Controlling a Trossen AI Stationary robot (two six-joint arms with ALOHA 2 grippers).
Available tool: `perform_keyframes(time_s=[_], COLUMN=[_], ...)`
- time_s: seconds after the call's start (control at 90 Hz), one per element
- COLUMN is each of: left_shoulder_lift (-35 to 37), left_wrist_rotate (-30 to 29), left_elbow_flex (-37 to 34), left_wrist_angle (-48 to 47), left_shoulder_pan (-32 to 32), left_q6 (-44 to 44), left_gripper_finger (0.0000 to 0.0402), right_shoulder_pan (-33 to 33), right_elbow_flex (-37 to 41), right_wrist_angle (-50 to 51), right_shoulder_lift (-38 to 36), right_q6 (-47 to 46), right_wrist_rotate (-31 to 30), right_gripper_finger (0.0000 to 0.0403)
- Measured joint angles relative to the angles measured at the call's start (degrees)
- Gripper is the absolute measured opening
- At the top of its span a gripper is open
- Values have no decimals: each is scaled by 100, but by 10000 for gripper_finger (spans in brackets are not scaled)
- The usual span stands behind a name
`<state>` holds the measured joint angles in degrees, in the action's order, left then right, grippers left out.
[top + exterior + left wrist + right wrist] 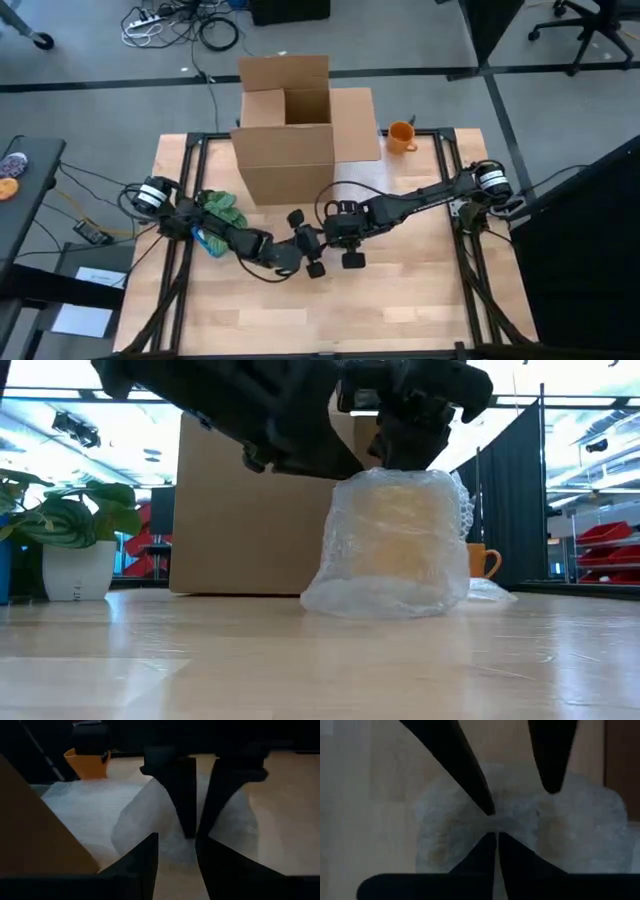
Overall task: Wrap mug
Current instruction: Wrap the yellow mug with the bubble wrap
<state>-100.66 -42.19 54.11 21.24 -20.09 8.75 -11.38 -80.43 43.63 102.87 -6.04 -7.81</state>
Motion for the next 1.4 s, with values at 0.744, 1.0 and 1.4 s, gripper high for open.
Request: perform_keyframes(time_s=[0.744, 1.0, 1.4], left_shoulder_lift=[0, 0, 0], left_wrist_rotate=[74, 72, 72], left_elbow_flex=[0, 0, 0], left_wrist_angle=[-292, -288, -279], left_shoulder_pan=[126, 126, 126], left_q6=[199, 201, 203], left_gripper_finger=[117, 117, 117], right_shoulder_pan=[-208, -214, -86], right_elbow_flex=[-12, -16, 207], right_wrist_angle=[136, 430, 992], right_shoulder_lift=[-416, -1014, -932], right_q6=[28, -176, -630], right_wrist_rotate=[-506, -917, -1135], right_gripper_finger=[97, 96, 73])
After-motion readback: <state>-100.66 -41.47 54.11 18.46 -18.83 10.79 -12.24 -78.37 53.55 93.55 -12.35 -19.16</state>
